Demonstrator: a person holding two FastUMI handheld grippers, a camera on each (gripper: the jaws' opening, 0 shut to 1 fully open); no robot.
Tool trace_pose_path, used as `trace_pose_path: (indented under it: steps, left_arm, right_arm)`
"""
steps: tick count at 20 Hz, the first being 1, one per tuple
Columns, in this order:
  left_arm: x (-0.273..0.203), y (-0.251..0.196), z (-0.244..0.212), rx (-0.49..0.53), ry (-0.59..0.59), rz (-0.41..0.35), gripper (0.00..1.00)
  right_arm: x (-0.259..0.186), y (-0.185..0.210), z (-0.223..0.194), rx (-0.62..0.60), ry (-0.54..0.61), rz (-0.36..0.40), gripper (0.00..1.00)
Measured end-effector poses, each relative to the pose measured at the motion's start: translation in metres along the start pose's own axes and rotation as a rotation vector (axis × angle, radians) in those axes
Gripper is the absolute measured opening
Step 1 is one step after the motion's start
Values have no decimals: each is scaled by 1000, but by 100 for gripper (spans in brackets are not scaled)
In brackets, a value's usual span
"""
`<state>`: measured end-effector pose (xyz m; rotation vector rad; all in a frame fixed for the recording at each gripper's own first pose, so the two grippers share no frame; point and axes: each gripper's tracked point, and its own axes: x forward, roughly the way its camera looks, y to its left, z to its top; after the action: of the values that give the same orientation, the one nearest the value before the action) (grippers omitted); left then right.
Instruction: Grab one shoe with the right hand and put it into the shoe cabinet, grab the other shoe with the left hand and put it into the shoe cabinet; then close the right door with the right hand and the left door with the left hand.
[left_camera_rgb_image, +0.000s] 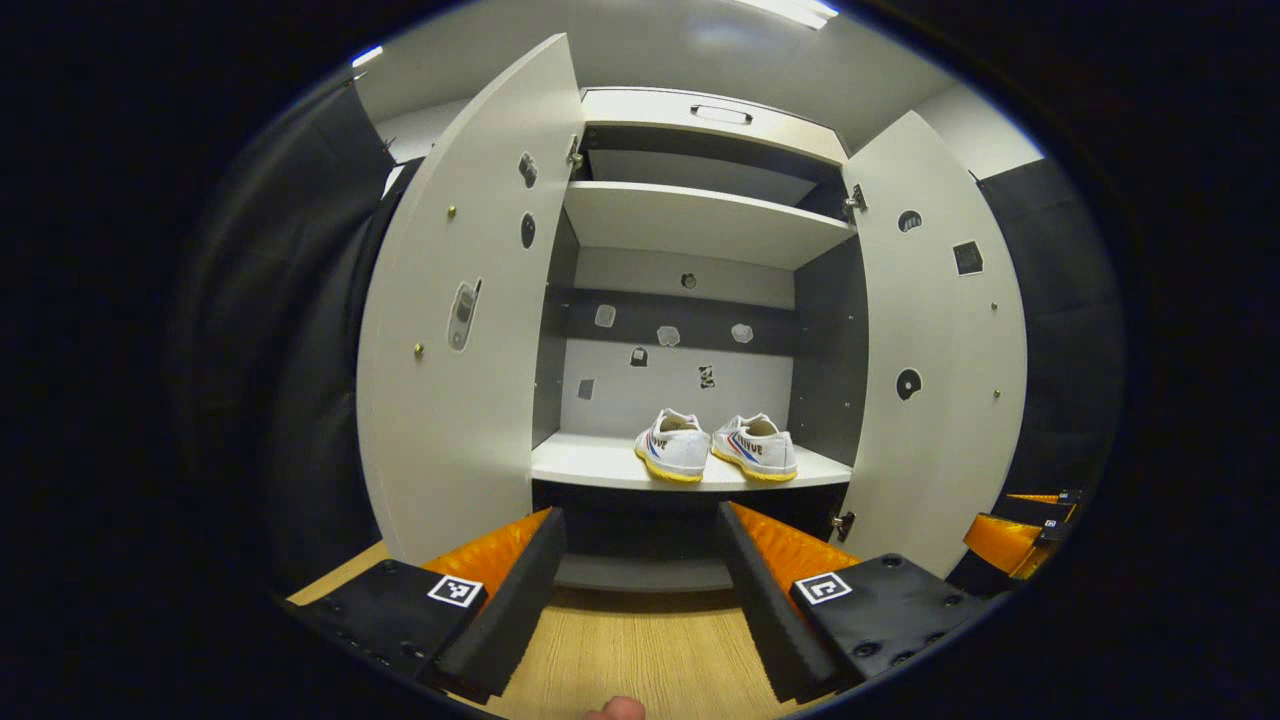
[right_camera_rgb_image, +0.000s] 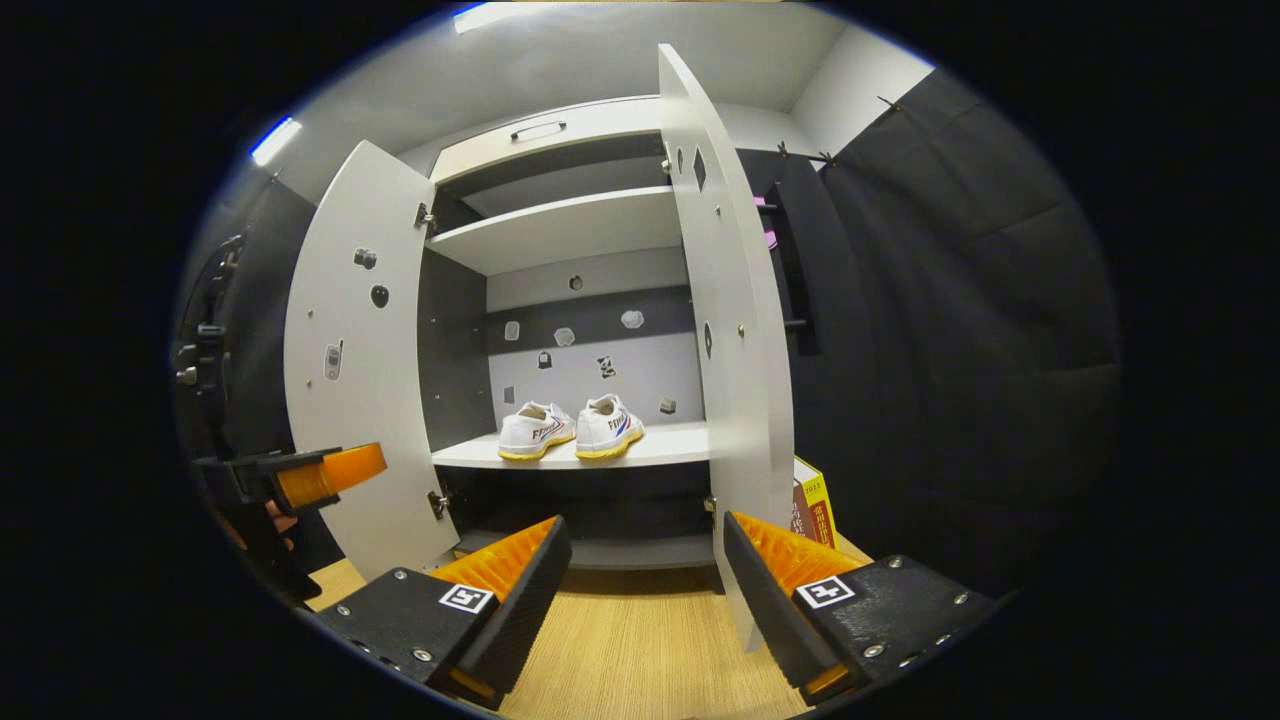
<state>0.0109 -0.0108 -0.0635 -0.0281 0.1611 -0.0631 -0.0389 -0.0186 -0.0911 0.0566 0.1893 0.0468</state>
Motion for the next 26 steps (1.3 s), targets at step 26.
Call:
trace_pose_path:
  steps: [26]
  left_arm:
    - [-50,7,-20,4,-31,59,96]
  right_arm:
    - [59,-163,203,-143,-238,-234,89]
